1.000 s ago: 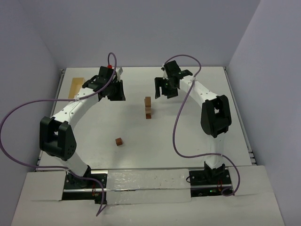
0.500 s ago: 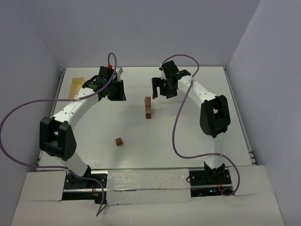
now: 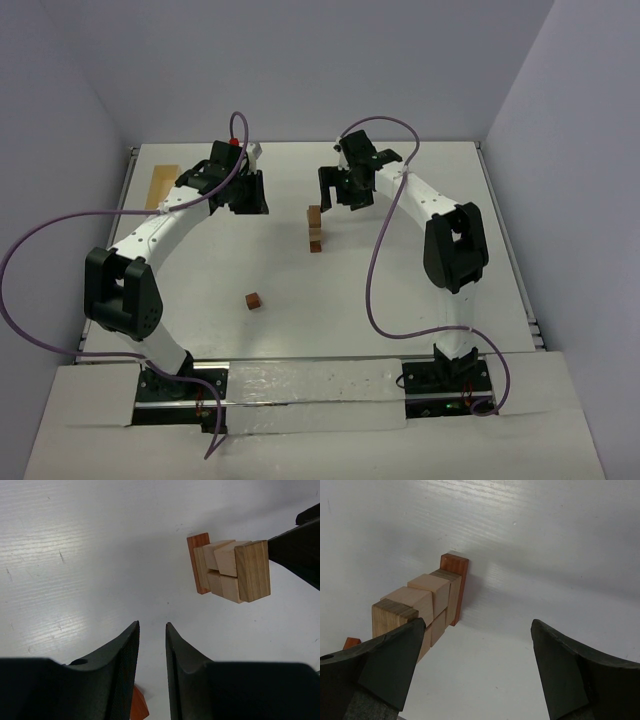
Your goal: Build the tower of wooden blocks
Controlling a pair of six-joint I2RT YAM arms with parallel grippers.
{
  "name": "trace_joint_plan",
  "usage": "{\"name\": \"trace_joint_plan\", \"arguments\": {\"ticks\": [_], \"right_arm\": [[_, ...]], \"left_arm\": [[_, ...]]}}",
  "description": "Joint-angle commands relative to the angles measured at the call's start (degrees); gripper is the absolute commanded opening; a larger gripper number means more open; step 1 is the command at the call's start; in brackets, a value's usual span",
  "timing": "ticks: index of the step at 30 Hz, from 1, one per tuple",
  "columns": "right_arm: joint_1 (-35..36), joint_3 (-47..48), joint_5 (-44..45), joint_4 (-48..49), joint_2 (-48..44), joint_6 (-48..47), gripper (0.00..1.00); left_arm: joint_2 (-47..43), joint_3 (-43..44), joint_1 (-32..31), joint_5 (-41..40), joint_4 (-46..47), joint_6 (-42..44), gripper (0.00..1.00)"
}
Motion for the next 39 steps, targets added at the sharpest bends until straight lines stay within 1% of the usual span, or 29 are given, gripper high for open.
{"name": "trace_joint_plan", "arguments": {"ticks": [1,23,26,27,28,30,31,32,34,35,37,39], "right_arm": [[0.49,1.08,0.52,-0.01,-0.18,-0.37,0.94],[0.67,0.40,0.35,0.19,-1.38,-0.20,0.96],[0.46,0.27,1.11,-0.14,-1.70,-0.20,0.96],[0.19,0.03,1.11,-0.24,-2.04,-0.22,0.96],[-0.37,-0.32,0.97,-0.36,-2.79,-0.29,0.96],[-2.25,-1.61,0.46,-0.28,-3.92,-0.55,0.97],[-3.56,-2.55,0.02,-0.43,-4.94,-0.70,0.97],[-3.81,-2.73,-0.35,-0.45,-5.63,-0.94,0.97],[-6.02,-4.75,-0.66,-0.40,-8.19,-1.37,0.97],[-7.31,-6.06,-1.03,-0.37,-9.65,-1.92,0.97],[-8.14,-7.29,-1.52,-0.64,-11.13,-2.25,0.98],[-10.02,-9.19,-2.39,-0.92,-13.25,-3.20,0.99]], "left_arm": [[0.60,2.85,0.31,1.20,0.92,0.24,0.34],[-0.10,1.94,0.31,1.90,1.33,0.24,0.33],[-0.69,1.56,0.75,3.32,1.15,0.85,0.32],[-1.14,1.45,1.14,4.83,0.90,1.55,0.30],[-1.73,1.20,2.01,7.02,0.43,3.15,0.27],[-3.01,1.02,2.95,12.72,-0.87,6.11,0.23],[-3.52,0.66,3.47,14.92,-2.32,9.23,0.22],[-4.19,0.38,3.70,15.34,-3.52,11.88,0.22],[-7.31,-1.27,3.83,19.33,-6.27,17.78,0.21],[-9.82,-3.05,3.83,20.55,-8.24,26.17,0.22],[-12.23,-4.06,3.83,21.41,-11.01,30.83,0.23],[-14.69,-5.76,3.76,24.00,-17.60,41.49,0.22]]}}
